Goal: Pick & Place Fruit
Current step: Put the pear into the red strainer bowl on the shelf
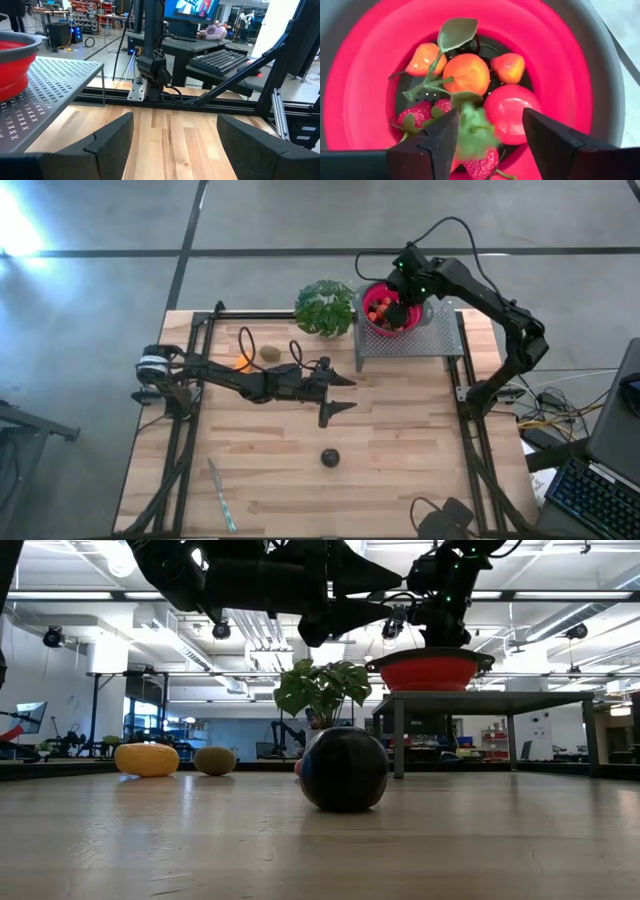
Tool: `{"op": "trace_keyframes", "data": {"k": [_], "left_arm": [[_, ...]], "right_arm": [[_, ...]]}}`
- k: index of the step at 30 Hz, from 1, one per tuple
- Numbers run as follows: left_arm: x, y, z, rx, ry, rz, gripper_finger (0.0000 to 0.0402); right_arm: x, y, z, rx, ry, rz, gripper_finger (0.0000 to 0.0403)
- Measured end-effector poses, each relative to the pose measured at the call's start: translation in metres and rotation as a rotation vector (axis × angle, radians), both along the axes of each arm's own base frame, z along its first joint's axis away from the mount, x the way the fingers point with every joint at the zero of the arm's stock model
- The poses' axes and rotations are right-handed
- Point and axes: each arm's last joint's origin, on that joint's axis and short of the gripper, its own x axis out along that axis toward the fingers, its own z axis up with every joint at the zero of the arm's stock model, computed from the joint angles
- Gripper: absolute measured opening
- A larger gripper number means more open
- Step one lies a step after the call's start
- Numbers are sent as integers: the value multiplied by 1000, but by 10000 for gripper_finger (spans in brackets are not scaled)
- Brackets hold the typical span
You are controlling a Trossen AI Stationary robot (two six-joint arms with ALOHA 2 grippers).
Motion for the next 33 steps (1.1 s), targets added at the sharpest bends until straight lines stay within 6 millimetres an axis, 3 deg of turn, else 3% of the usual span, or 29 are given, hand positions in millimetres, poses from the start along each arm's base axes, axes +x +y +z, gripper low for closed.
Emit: {"op": "trace_keyframes", "data": {"k": [4, 12, 21, 28, 33], "left_arm": [[0, 0, -2, 5, 24, 1, 291], [-1, 4, -10, 73, 106, 102, 291], [-9, 19, -32, 172, 363, 498, 291], [-20, 51, -47, -30, 467, 700, 291], [-24, 63, -55, -113, 497, 766, 291]], "right_arm": [[-1, 1, 3, -8, 1, 13, 231], [-11, 16, 37, -53, -45, 17, 225], [-30, 73, 69, -125, -150, 111, 204], [-44, 109, 88, -173, -246, 184, 186], [-52, 127, 97, -195, -292, 240, 168]]}}
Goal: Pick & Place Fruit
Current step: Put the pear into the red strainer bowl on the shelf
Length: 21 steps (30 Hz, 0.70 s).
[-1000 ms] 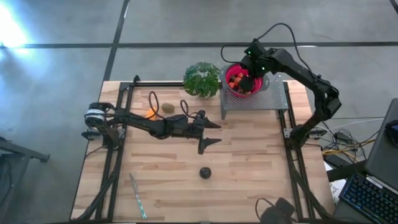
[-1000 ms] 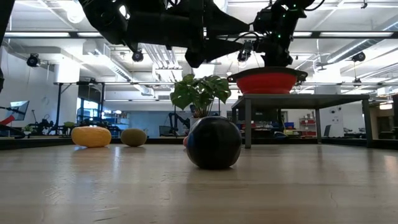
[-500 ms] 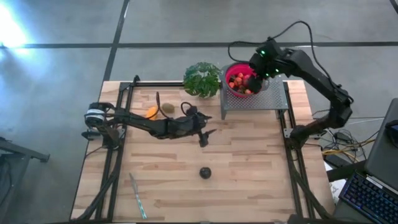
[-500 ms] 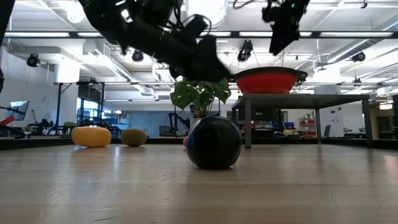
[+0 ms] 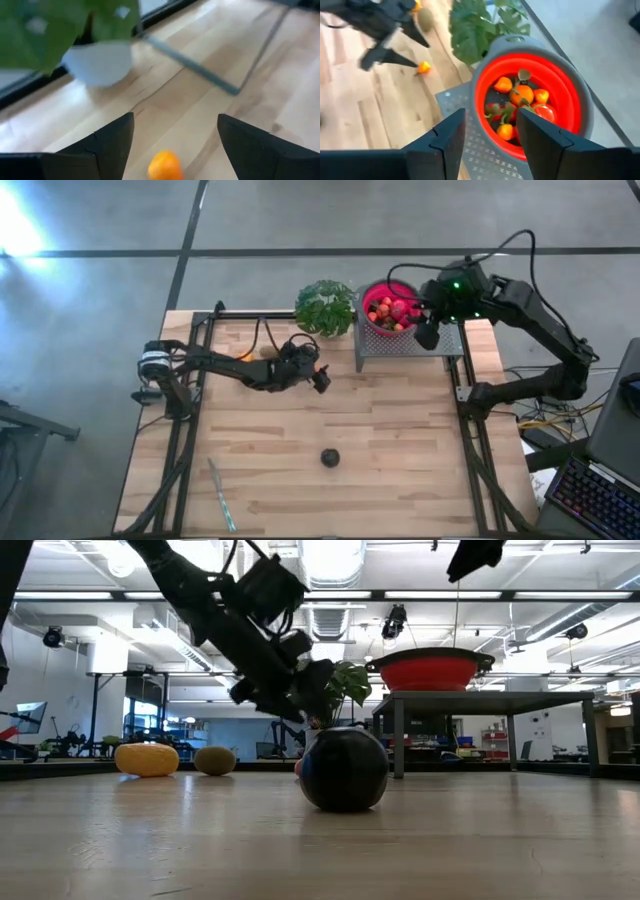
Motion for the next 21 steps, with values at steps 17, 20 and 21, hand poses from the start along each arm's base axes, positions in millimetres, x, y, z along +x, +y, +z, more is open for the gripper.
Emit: {"op": "trace_keyframes", "data": {"k": [17, 20, 21], "left_arm": [[-2, 3, -25, -147, -2, 153, 291], [0, 4, -34, -157, 25, 150, 290], [2, 4, -35, -160, 23, 152, 290]], "right_arm": [[2, 7, -3, -1, 9, 41, 122], [3, 6, -4, -5, 11, 41, 119], [3, 6, -4, -4, 12, 41, 118]]}}
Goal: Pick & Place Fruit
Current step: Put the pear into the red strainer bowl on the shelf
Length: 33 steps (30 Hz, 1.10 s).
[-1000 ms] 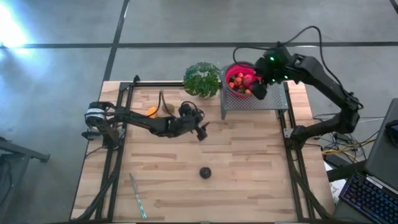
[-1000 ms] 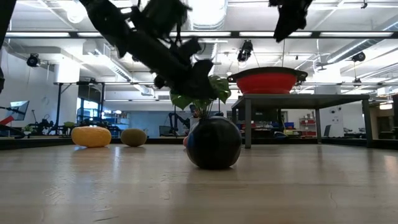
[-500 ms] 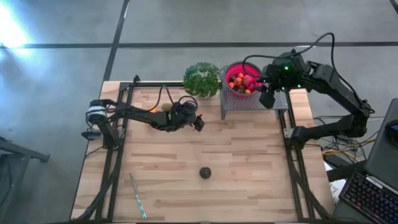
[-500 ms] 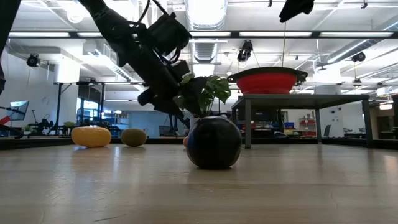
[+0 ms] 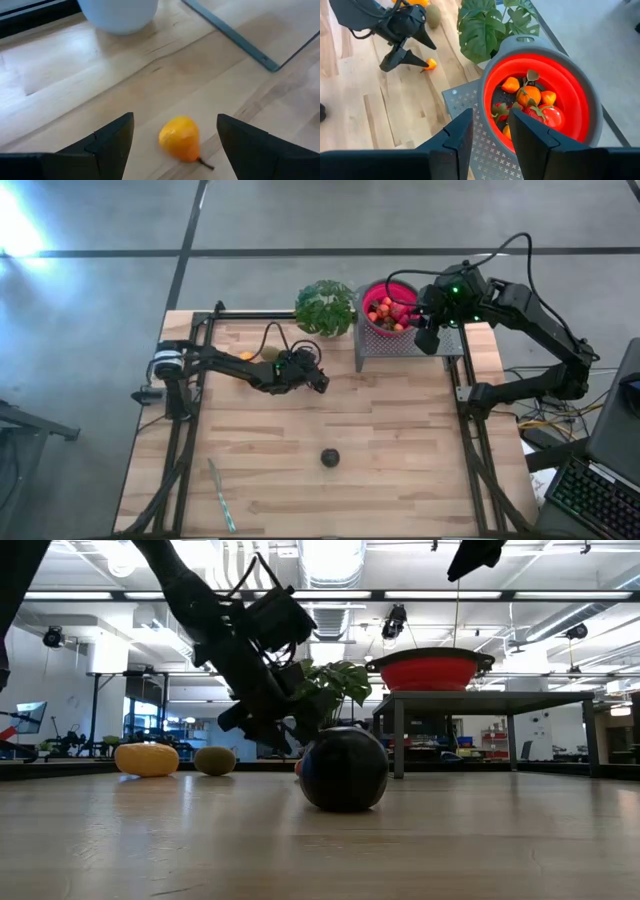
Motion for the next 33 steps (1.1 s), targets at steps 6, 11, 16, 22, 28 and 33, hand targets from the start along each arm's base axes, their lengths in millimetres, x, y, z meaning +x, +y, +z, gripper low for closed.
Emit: {"op": "trace_keyframes", "data": {"k": [6, 11, 16, 22, 28, 33], "left_arm": [[6, 1, -7, -7, 13, 0, 290], [11, 1, -18, -34, 33, -13, 290], [15, 3, -24, -36, 43, -13, 290], [18, 3, -22, -30, 45, -22, 258], [16, 2, -24, -56, 68, -28, 199], [16, 2, -24, -55, 73, -30, 157]], "right_arm": [[0, 0, 0, 0, 0, 0, 127], [0, 0, 0, 0, 0, -1, 144], [0, 0, 0, 2, -1, -2, 157], [0, 0, 0, 1, -1, -2, 166], [0, 0, 0, 0, 0, -1, 169], [0, 0, -1, 0, 1, -1, 155]]}}
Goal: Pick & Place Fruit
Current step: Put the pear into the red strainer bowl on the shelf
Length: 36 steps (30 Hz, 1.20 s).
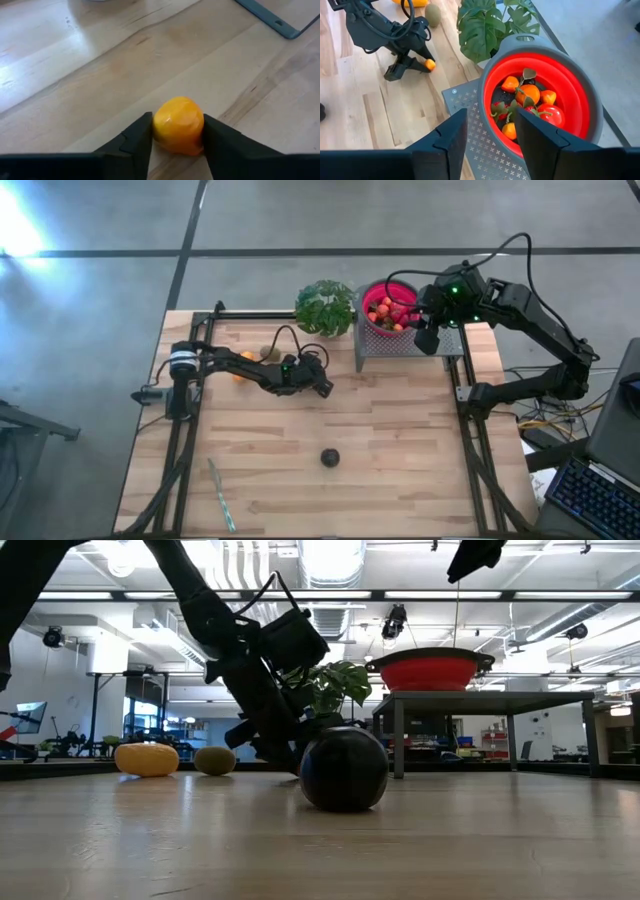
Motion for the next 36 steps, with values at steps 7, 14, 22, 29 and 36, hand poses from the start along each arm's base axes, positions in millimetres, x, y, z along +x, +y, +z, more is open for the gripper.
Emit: {"op": "trace_keyframes", "data": {"k": [7, 14, 22, 29, 36], "left_arm": [[0, 0, 0, 8, 8, -9, 140], [1, 0, 11, 29, 4, -59, 140], [12, -13, 35, 52, -138, -255, 140], [22, -33, 58, 182, -284, -464, 139], [27, -52, 81, 273, -453, -643, 138]], "right_arm": [[1, 0, -2, 4, 8, 1, 128], [1, 0, -4, 2, 14, 5, 106], [3, 0, -11, 44, 23, 33, 79], [7, 8, -32, 231, 1, 197, 59], [9, 26, -57, 270, -1, 245, 52]]}}
